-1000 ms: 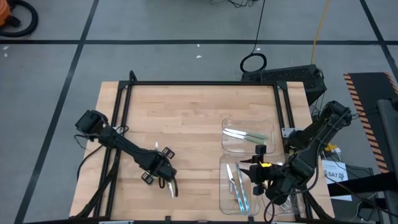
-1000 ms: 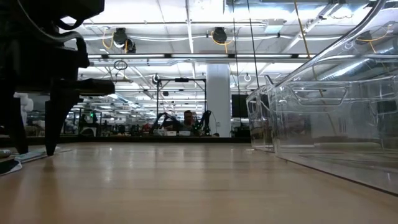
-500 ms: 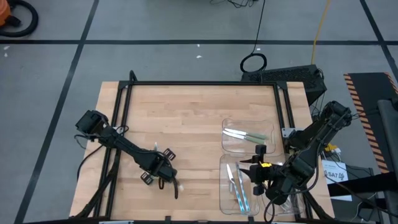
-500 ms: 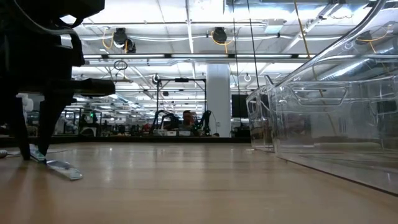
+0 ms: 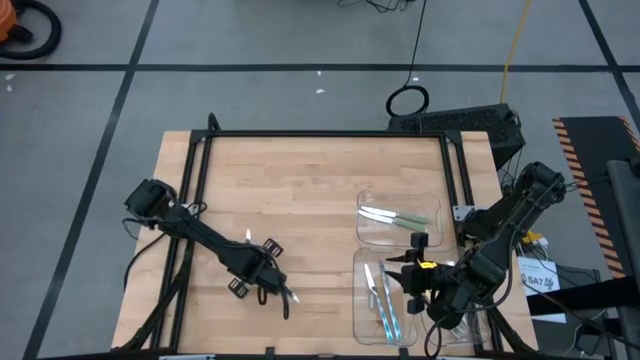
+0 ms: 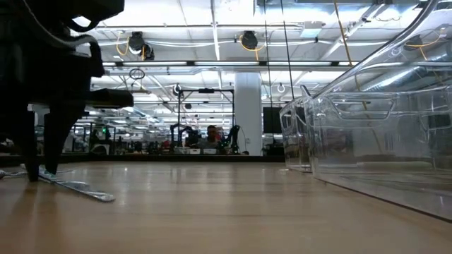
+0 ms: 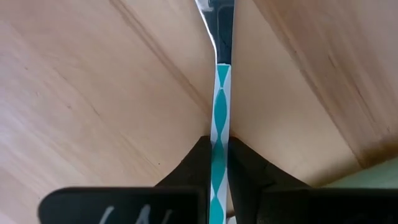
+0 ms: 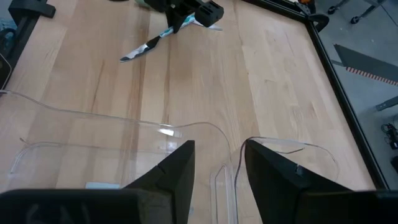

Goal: Sort silverware by color (type)
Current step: Put the blue knife into the bottom left transparent bin

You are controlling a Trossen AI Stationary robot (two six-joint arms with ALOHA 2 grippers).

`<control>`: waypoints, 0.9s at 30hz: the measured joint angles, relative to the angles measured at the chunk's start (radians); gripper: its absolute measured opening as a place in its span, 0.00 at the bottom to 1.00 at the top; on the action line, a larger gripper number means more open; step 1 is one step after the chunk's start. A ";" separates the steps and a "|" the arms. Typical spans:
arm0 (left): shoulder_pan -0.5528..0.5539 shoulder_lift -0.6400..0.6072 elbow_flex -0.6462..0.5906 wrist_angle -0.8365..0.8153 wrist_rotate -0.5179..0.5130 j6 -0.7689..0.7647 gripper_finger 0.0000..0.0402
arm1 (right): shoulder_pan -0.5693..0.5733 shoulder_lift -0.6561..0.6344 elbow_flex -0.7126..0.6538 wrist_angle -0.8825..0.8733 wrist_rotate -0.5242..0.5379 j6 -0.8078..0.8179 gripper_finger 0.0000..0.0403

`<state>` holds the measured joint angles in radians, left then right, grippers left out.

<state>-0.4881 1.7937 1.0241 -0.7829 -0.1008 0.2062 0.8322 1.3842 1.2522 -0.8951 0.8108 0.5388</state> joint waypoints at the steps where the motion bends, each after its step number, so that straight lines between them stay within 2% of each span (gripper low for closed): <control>1: 0.000 0.003 0.018 -0.021 -0.003 -0.020 0.08 | 0.000 0.000 0.000 0.000 0.000 0.000 0.34; 5: 0.001 0.006 0.098 -0.025 -0.076 -0.077 0.08 | 0.000 0.000 0.000 0.000 0.000 0.000 0.34; 14: -0.020 0.003 0.277 0.055 -0.192 0.013 0.08 | 0.000 0.000 0.000 0.000 0.000 0.016 0.34; 19: -0.017 0.002 0.358 0.124 -0.198 0.086 0.08 | 0.000 0.000 0.000 0.000 0.003 0.020 0.34; 27: 0.034 -0.008 0.414 0.218 -0.200 0.192 0.08 | 0.000 0.000 0.000 -0.017 0.054 0.025 0.34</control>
<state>-0.4542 1.7859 1.4381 -0.5654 -0.3004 0.3979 0.8326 1.3842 1.2521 -0.9122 0.8647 0.5640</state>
